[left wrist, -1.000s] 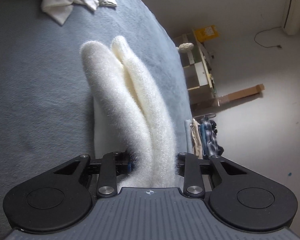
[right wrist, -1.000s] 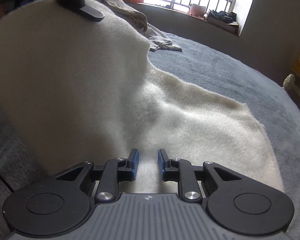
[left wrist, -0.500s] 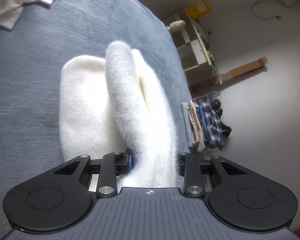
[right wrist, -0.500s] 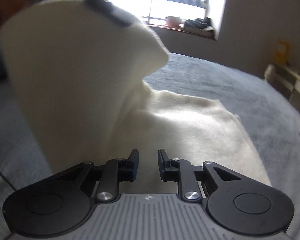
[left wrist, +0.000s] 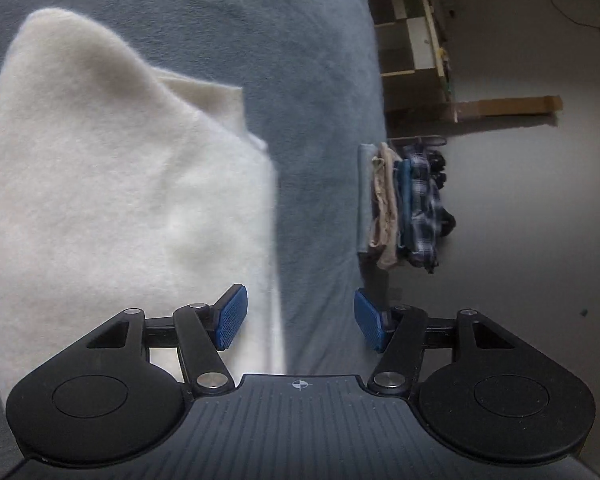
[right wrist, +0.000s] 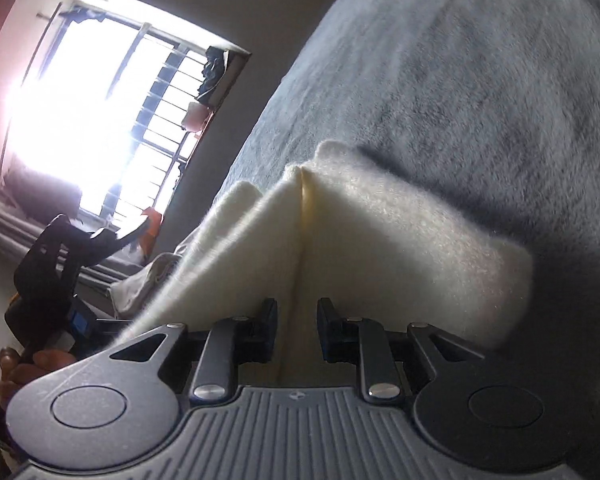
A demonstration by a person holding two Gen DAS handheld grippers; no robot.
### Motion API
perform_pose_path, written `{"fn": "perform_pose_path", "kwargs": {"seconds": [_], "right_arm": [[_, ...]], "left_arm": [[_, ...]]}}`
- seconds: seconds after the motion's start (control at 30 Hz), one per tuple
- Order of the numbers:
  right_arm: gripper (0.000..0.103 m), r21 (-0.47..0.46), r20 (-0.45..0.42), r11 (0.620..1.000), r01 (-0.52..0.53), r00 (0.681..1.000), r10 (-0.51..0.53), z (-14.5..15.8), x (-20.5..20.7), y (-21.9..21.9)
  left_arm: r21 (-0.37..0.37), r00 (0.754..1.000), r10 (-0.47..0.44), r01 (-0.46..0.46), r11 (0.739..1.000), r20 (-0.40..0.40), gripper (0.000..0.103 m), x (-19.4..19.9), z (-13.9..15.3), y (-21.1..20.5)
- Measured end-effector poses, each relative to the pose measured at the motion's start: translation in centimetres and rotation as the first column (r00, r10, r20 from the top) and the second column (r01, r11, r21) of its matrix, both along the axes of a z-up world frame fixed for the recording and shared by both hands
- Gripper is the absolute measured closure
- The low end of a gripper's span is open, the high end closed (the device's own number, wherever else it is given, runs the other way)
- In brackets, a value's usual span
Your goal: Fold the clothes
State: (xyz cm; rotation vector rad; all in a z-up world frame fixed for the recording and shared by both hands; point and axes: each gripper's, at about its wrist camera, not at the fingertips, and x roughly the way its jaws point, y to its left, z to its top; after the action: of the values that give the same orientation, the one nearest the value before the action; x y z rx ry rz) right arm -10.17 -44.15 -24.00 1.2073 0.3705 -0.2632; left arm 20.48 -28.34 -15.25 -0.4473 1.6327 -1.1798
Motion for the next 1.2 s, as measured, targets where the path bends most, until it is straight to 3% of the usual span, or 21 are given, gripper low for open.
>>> {"fn": "perform_pose_path", "kwargs": {"seconds": [0.2, 0.33, 0.4, 0.43, 0.57, 0.6, 0.67, 0.87, 0.97, 1.1, 1.2], "right_arm": [[0.080, 0.198, 0.073, 0.978, 0.059, 0.995, -0.074, -2.4, -0.9, -1.8], [0.078, 0.357, 0.129, 0.930, 0.086, 0.982, -0.141, -4.1, -1.6, -2.7], [0.075, 0.441, 0.161, 0.892, 0.096, 0.970, -0.184, -5.1, -1.9, -2.9], [0.068, 0.480, 0.176, 0.872, 0.096, 0.963, -0.203, -5.5, -1.9, -3.0], [0.053, 0.579, 0.199, 0.812, 0.075, 0.953, -0.230, -6.2, -1.9, -2.9], [0.049, 0.582, 0.190, 0.810, 0.071, 0.957, -0.221, -6.1, -1.6, -2.9], [0.027, 0.569, 0.168, 0.820, 0.062, 0.967, -0.190, -5.4, -0.9, -3.0], [0.024, 0.463, -0.002, 0.887, 0.009, 1.000, -0.010, -2.0, 3.1, -3.8], [0.023, 0.397, -0.078, 0.918, -0.026, 0.995, 0.062, 0.4, 5.7, -4.4], [0.018, 0.279, -0.212, 0.951, -0.136, 0.957, 0.199, 3.6, 9.6, -4.0], [0.017, 0.204, -0.389, 0.948, -0.245, 0.868, 0.308, 4.8, 12.7, -2.3]], "left_arm": [[-0.050, 0.991, -0.032, 0.039, 0.998, 0.129, 0.043, -0.1, 2.0, 2.2], [-0.059, 0.958, -0.044, 0.063, 0.996, 0.285, 0.043, 0.0, 2.7, 6.2], [-0.050, 0.923, -0.052, 0.077, 0.996, 0.381, 0.043, -0.5, 2.9, 7.9], [-0.049, 0.902, -0.059, 0.088, 0.995, 0.427, 0.043, -0.8, 3.0, 8.8], [-0.057, 0.802, -0.080, 0.141, 0.988, 0.592, 0.043, -2.7, 2.9, 12.1], [-0.055, 0.787, -0.089, 0.155, 0.986, 0.611, 0.043, -3.2, 2.6, 12.5], [-0.038, 0.771, -0.120, 0.184, 0.982, 0.626, 0.043, -4.2, 1.4, 12.9], [-0.027, 0.763, -0.138, 0.200, 0.979, 0.631, 0.043, -6.1, -1.7, 13.3], [-0.042, 0.734, -0.125, 0.205, 0.978, 0.667, 0.043, -6.7, -1.8, 13.8], [-0.061, 0.716, -0.110, 0.209, 0.976, 0.689, 0.042, -7.0, -2.2, 14.1], [-0.064, 0.688, -0.106, 0.218, 0.974, 0.718, 0.041, -7.5, -2.4, 14.1]]}}
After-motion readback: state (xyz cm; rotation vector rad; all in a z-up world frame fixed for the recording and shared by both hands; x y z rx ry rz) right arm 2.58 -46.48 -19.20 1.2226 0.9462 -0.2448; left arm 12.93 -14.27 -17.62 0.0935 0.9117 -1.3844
